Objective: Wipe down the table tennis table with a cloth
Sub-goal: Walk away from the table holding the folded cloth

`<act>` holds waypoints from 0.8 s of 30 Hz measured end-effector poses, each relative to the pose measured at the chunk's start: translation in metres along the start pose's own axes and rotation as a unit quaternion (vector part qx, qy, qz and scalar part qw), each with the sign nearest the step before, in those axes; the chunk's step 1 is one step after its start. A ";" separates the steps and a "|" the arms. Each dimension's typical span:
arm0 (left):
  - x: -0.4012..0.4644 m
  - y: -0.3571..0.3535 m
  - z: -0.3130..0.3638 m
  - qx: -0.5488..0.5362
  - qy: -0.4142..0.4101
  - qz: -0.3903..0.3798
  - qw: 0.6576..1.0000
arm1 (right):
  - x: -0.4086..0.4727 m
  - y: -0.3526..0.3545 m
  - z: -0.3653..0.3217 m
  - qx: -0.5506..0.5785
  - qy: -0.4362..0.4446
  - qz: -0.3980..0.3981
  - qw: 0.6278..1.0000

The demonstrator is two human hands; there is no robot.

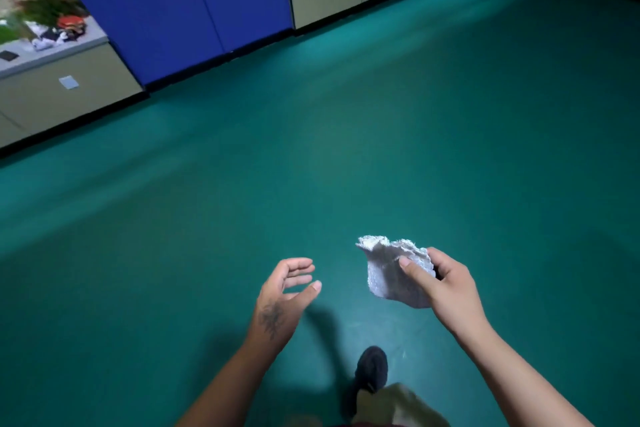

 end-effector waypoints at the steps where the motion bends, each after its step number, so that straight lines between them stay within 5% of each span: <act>1: 0.022 -0.004 0.008 0.001 -0.006 0.003 1.000 | 0.022 0.005 -0.013 0.002 0.004 -0.005 1.000; 18: 0.437 -0.010 0.021 -0.085 -0.001 0.024 0.996 | 0.387 -0.048 -0.188 -0.010 -0.011 0.014 1.000; 24: 0.605 0.009 0.051 -0.067 0.007 -0.025 0.997 | 0.501 -0.065 -0.247 0.007 -0.016 0.038 0.999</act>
Point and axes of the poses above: each hand's wrist, its own x-axis towards the middle knuckle, its own y-axis out of the back of the hand, z = x × y, the point moved 2 cm from there along x, towards the middle knuckle, and after that the axes turned 11 degrees about -y, right-handed, at the moved point
